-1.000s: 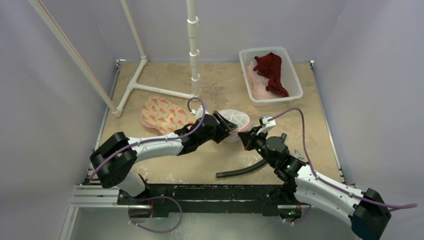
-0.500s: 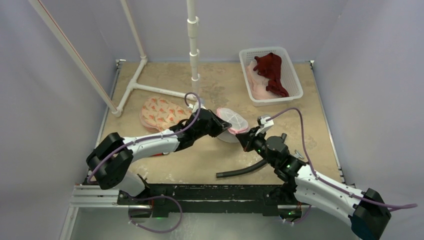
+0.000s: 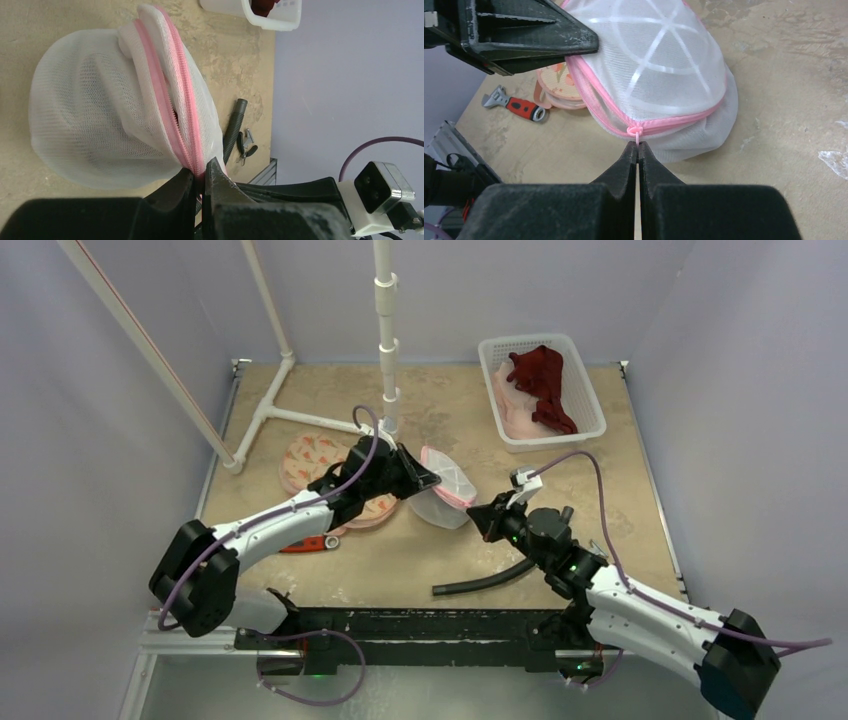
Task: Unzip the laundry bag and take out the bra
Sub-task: Unzip the laundry bag at the center of the board.
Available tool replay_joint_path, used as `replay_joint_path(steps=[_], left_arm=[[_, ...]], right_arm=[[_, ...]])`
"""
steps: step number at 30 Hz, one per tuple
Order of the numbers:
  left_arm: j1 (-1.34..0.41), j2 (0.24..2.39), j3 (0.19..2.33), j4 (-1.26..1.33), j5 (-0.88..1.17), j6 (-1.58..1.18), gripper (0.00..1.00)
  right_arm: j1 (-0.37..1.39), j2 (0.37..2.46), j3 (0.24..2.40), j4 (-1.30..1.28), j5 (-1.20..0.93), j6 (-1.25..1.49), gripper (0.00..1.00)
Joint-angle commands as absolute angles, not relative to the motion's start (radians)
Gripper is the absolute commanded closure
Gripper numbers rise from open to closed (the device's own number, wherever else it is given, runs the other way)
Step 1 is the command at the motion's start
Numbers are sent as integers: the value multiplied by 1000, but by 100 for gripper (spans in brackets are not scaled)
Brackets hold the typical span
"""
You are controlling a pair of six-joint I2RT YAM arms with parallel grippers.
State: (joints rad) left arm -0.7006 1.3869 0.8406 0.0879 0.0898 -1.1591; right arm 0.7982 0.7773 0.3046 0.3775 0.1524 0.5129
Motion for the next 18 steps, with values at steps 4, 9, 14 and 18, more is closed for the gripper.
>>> replay_joint_path(steps=[4, 9, 14, 18], left_arm=[[-616, 1341, 841, 75, 143, -992, 100], [-564, 1315, 832, 63, 196, -940, 100], [-541, 1327, 853, 87, 281, -903, 100], [-541, 1351, 870, 143, 353, -896, 100]], right_arm=[[795, 804, 314, 377, 245, 535, 100], [790, 799, 298, 384, 271, 545, 100], [788, 811, 302, 405, 240, 534, 100], [789, 771, 310, 444, 221, 456, 100]])
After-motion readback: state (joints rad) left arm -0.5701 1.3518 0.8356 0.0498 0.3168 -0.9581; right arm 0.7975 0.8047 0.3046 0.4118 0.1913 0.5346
